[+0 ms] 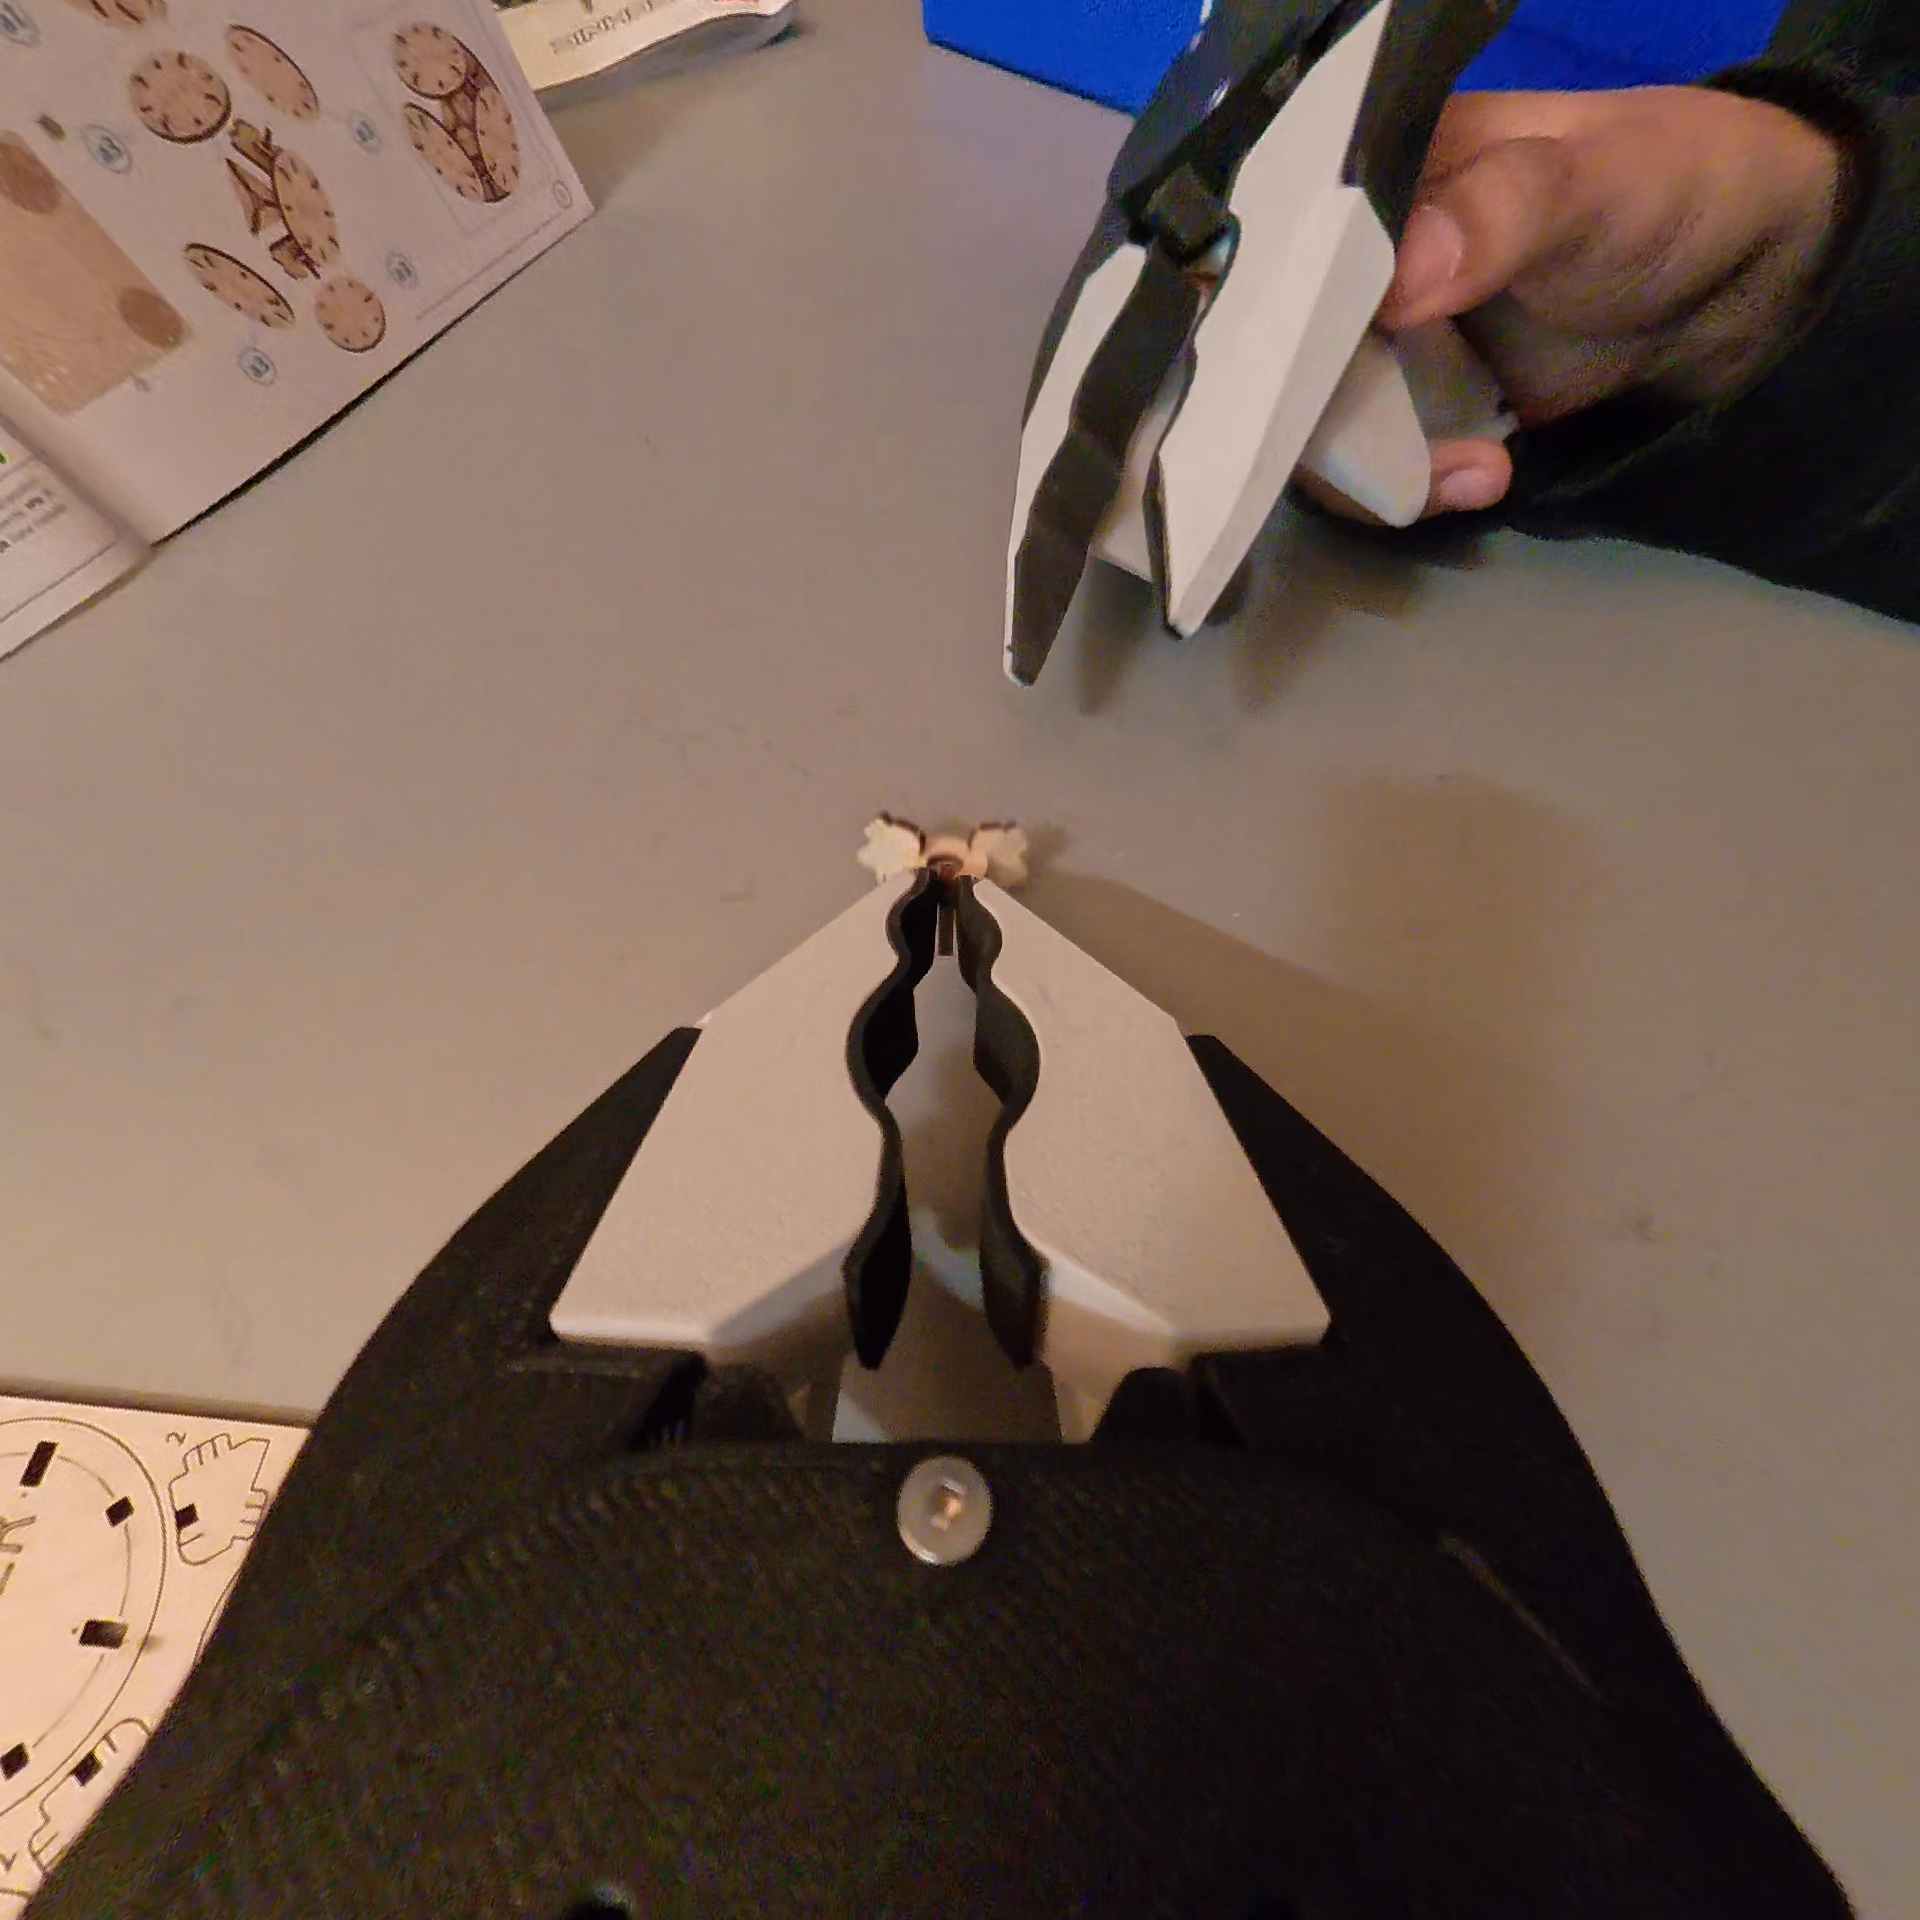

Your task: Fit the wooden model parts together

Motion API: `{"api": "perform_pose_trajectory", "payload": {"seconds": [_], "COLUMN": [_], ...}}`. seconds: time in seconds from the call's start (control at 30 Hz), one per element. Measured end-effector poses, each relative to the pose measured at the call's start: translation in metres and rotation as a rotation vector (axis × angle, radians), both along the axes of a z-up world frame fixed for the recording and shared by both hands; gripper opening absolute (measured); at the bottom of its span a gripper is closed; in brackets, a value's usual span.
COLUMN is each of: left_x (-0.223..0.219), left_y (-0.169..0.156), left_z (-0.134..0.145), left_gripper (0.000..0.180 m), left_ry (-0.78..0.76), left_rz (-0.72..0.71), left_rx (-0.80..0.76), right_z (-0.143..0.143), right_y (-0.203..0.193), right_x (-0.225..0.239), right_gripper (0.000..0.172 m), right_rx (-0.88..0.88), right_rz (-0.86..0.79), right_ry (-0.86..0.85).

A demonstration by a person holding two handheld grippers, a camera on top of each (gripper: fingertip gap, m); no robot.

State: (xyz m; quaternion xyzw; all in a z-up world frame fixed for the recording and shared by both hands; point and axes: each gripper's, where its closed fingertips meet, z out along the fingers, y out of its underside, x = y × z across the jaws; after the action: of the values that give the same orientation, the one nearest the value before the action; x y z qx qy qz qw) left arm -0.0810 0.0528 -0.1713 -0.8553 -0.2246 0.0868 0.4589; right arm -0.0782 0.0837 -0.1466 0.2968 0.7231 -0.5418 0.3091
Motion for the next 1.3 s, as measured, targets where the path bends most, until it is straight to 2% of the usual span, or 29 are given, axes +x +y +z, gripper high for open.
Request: {"api": "perform_pose_trajectory", "payload": {"seconds": [0.17, 0.3, 0.47, 0.7, 1.17, 1.3], "left_x": [0.002, 0.005, 0.003, -0.001, -0.001, -0.003], "left_y": [0.002, -0.001, -0.008, -0.003, 0.002, 0.001], "left_z": [-0.005, 0.001, 0.010, -0.004, -0.005, 0.002], "left_gripper": [0.006, 0.015, 0.014, 0.020, 0.003, 0.003], "left_ry": [0.004, -0.018, -0.022, -0.002, 0.018, 0.012], "left_rz": [-0.013, -0.020, 0.010, 0.029, 0.025, 0.038], "left_rx": [-0.041, 0.021, 0.091, -0.022, -0.044, 0.014], "right_z": [-0.002, 0.007, 0.000, -0.003, -0.012, -0.010], "right_y": [-0.004, -0.006, -0.005, -0.006, -0.008, -0.008], "right_x": [0.006, 0.008, 0.001, 0.001, 0.004, 0.003], "right_gripper": [0.036, 0.036, 0.036, 0.036, 0.036, 0.035], "right_rx": [0.088, 0.054, 0.102, 0.121, 0.190, 0.178], "right_rz": [0.050, 0.055, 0.031, 0.032, 0.050, 0.040], "right_ry": [0.295, 0.407, 0.411, 0.406, 0.447, 0.446]}}
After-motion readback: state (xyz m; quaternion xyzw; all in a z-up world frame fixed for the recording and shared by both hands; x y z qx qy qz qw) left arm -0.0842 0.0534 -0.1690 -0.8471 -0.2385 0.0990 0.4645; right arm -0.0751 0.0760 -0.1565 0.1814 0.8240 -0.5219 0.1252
